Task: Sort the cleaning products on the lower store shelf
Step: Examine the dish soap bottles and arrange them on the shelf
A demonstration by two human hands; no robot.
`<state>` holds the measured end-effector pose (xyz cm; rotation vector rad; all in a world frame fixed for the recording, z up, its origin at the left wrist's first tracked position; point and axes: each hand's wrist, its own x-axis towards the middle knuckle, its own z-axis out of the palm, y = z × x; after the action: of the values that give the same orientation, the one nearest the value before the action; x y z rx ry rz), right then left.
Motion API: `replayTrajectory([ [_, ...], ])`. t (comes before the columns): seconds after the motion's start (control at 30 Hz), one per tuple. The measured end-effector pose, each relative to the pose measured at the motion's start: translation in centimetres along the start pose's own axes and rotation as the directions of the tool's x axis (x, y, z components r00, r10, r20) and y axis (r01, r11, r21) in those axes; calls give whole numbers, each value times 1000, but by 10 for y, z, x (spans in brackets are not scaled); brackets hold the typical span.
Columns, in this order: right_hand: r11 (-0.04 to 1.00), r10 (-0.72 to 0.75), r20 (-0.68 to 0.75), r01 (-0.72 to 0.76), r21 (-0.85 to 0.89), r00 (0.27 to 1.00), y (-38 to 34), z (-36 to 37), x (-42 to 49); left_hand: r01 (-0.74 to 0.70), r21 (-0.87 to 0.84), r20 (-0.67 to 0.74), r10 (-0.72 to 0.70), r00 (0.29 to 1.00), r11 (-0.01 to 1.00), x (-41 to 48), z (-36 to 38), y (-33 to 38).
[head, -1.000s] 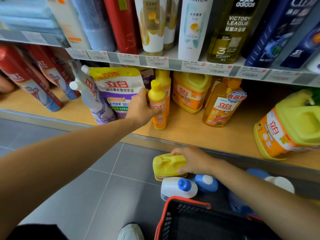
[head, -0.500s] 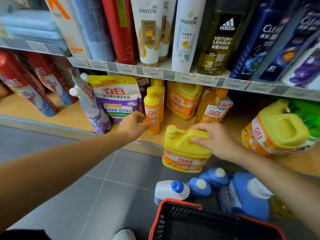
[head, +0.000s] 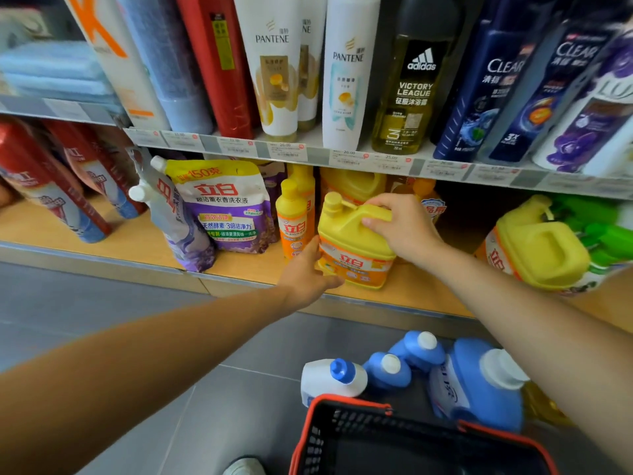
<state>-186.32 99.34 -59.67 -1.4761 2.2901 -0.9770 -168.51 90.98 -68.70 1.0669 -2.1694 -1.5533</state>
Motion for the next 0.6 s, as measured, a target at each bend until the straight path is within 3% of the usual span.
replayTrajectory([
  [0.23, 972, -7, -4, 8, 233, 1000, 12, -2, 7, -3, -49, -362, -15, 932, 999, 12, 46, -4],
  [0.33, 946, 116, -208, -44, 323, 971, 38, 5, -20, 50, -133, -441, -104, 891, 990, 13, 73, -3],
  [0.43, 922, 307, -420, -157, 354, 854, 69, 11, -36, -10, -271, -490, -129, 862, 962, 19, 94, -1],
  [0.5, 889, 415, -410, -267, 372, 812, 85, 11, -30, -11, -314, -523, -163, 836, 949, 25, 103, 0],
  [0.6, 885, 433, -301, -336, 323, 849, 98, 8, -10, 30, -365, -550, -242, 799, 930, 36, 112, 0],
])
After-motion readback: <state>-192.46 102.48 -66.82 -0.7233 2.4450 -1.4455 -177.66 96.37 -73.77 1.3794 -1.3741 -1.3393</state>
